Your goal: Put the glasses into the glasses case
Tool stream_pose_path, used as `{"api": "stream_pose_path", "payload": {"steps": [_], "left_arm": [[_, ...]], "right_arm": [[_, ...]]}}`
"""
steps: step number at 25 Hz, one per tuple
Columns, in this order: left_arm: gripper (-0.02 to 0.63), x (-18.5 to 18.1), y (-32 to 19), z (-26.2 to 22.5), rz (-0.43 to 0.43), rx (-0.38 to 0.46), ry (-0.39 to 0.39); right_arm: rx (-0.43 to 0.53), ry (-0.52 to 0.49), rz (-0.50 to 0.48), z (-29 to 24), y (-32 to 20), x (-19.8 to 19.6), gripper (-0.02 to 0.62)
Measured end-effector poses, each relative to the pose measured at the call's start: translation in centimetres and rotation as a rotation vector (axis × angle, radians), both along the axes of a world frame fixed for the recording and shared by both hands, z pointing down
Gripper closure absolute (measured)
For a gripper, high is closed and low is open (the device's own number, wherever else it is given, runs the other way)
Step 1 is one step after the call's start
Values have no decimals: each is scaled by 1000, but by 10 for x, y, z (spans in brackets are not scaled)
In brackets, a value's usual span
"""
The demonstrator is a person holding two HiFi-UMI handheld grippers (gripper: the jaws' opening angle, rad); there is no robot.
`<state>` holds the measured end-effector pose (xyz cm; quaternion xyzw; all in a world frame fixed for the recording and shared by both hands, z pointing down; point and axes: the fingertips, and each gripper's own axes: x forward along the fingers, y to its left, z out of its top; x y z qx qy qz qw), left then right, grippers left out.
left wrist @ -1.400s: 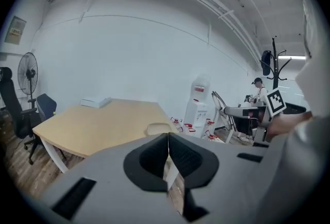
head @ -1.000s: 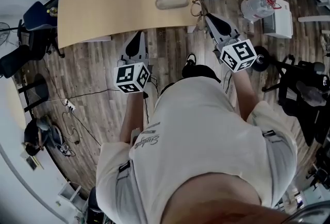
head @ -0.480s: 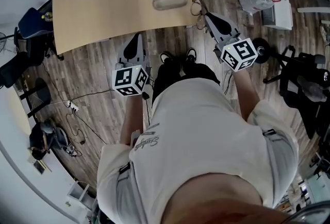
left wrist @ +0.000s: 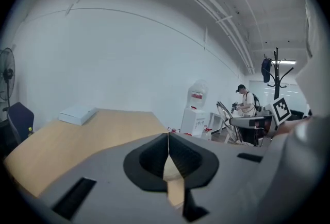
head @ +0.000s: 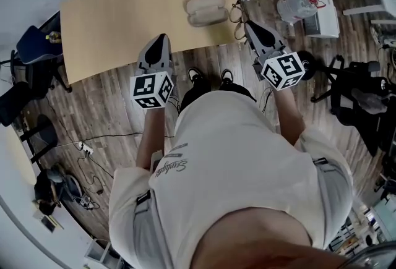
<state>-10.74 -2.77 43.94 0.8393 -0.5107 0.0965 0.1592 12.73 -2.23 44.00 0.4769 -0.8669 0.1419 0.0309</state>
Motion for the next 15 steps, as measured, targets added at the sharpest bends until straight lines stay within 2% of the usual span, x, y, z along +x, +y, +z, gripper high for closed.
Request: {"api": "stream_pose_path", "payload": {"steps": [8,15], "left_arm": [[591,-38,-47,1,52,26,31],[591,-52,-71,11,92,10,59]], "right_arm": [[47,37,70,-21,-31,-36,584],[-1,77,105,-11,-43,-51,584]]}}
